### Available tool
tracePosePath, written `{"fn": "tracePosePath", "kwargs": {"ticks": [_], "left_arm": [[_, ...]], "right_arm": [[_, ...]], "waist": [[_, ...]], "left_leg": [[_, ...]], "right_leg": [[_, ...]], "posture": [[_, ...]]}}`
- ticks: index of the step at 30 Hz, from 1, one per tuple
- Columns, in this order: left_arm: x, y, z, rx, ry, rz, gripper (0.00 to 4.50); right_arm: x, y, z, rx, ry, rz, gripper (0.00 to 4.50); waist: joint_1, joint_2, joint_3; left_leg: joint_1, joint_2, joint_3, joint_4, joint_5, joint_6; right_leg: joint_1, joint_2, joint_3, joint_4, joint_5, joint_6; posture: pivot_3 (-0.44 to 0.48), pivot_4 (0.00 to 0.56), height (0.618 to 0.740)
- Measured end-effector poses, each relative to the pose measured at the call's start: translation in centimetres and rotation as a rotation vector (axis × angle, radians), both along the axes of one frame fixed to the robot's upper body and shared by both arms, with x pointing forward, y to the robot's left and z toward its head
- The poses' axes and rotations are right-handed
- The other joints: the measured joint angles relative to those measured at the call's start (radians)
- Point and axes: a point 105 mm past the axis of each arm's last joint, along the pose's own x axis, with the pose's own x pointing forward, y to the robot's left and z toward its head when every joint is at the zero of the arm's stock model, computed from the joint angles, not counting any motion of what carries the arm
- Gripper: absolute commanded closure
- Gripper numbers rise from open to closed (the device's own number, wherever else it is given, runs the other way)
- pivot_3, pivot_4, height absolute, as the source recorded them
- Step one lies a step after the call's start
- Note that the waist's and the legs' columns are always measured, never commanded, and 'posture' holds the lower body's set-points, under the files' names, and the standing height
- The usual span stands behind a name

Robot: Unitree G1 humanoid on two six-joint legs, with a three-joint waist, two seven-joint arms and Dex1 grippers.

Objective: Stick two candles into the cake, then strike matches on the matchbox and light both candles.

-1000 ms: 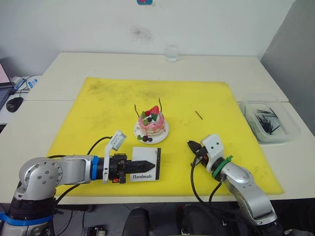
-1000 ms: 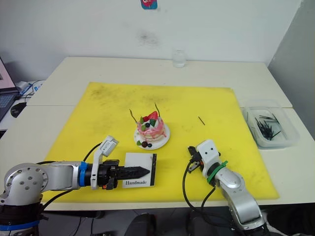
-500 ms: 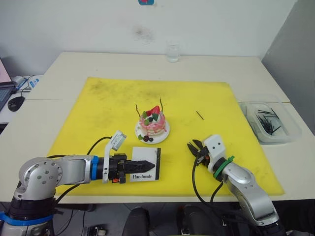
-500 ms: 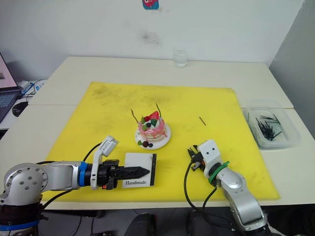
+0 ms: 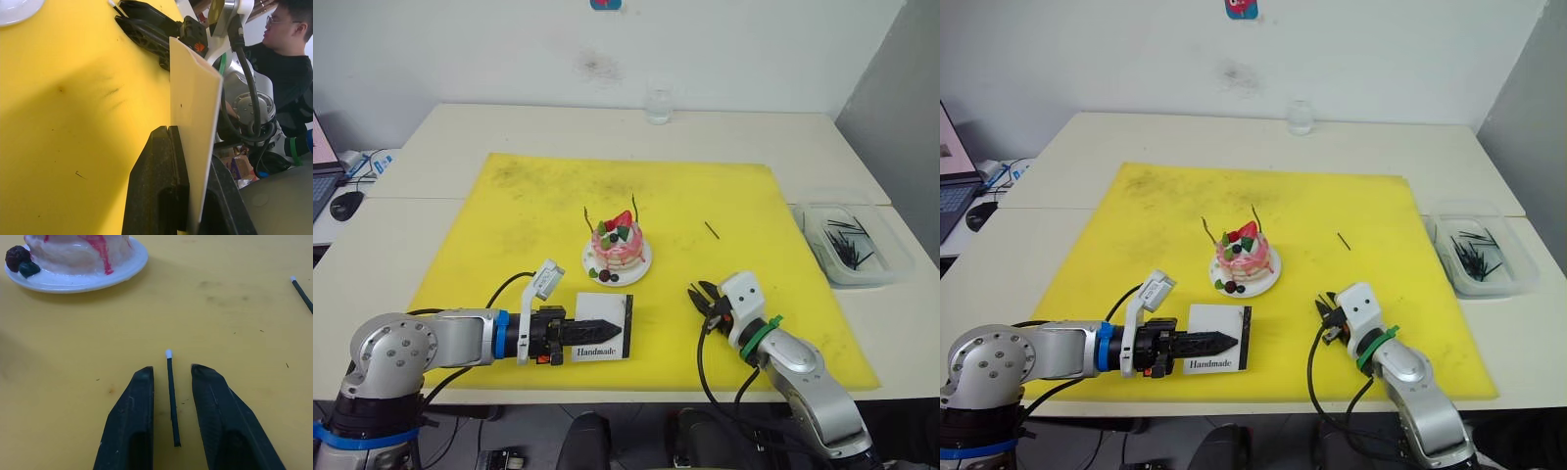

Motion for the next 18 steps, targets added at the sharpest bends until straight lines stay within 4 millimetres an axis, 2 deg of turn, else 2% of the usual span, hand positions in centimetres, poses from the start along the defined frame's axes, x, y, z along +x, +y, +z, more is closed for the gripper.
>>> {"fn": "tracePosePath", "kwargs": {"ticks": [2,18], "left_arm": [[0.01,0.01,-0.01,0.0,0.001,0.001,4.5],[0.26,-0.03,0.13,0.006,-0.008,0.008,4.5]], "right_arm": [[0.1,0.18,-0.02,0.007,0.001,0.002,4.48],[0.25,0.29,-0.02,0.018,0.007,0.006,4.48]], "waist": [[0.0,0.0,0.0],[0.0,-0.001,-0.001]], "left_leg": [[0.0,0.0,0.0,0.0,0.0,0.0],[0.001,0.0,0.0,0.0,0.0,0.0]], "right_leg": [[0.0,0.0,0.0,0.0,0.0,0.0],[0.001,0.0,0.0,0.001,0.0,0.0]], "posture": [[0.0,0.15,0.74],[0.0,0.15,0.74]]}}
